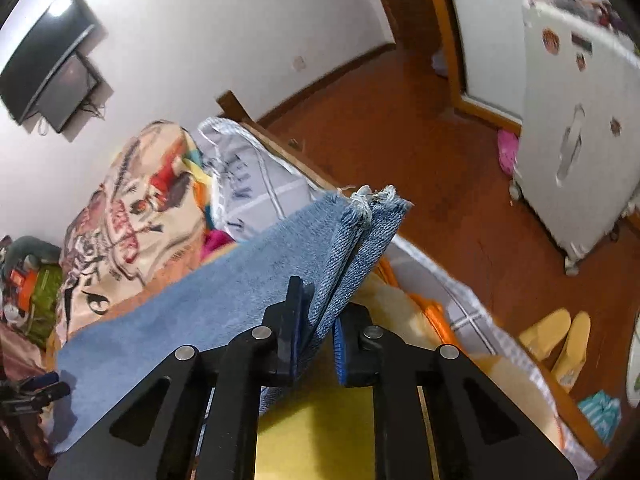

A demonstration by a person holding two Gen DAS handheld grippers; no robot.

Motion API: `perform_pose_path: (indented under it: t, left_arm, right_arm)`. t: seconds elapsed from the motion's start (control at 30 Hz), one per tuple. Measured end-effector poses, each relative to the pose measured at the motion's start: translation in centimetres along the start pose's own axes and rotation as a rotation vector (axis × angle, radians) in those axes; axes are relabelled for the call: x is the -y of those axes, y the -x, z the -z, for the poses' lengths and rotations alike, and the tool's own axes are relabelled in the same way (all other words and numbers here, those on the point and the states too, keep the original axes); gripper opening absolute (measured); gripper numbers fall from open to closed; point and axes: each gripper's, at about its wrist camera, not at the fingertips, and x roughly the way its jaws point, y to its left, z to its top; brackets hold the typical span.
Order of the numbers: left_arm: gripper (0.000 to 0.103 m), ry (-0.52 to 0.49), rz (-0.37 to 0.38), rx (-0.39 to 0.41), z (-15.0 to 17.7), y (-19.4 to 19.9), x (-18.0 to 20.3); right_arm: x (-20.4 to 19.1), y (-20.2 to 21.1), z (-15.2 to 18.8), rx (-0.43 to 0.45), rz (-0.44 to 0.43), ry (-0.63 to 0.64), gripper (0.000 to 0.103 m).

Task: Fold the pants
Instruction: 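Grasp the frayed hems with right tool and lift them up, then lay the hems over onto the jeans seat and open right tool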

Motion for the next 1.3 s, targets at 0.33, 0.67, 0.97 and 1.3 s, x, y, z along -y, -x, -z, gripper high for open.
perform_pose_path:
  t: [0.33, 0.67, 0.97, 1.3]
  left_arm:
    - [0.103, -0.025, -0.072, 0.191, 0.8, 6.9, -0.6]
    - [0.103, -0.042, -0.112, 0.362, 3.0, 12.8, -1.9]
    - [0.103, 0.05, -0.104, 0.413, 5.1, 15.2, -5.9]
    - [0.103, 0.2, -0.104, 0.366, 7.6, 14.3, -11.0]
  right_arm:
    - [-6.7, 5.3, -1.7, 0.135, -0.152, 0.117, 0.007]
    - [-15.9, 8.5, -1.1, 0.17, -0.355, 0.292, 0.007]
    - [-23.4, 7.0, 1.8, 0.072, -0.511, 0.443, 0.007]
    - [-28.7, 1.9, 8.7, -0.167, -0.563, 0.584, 0.007]
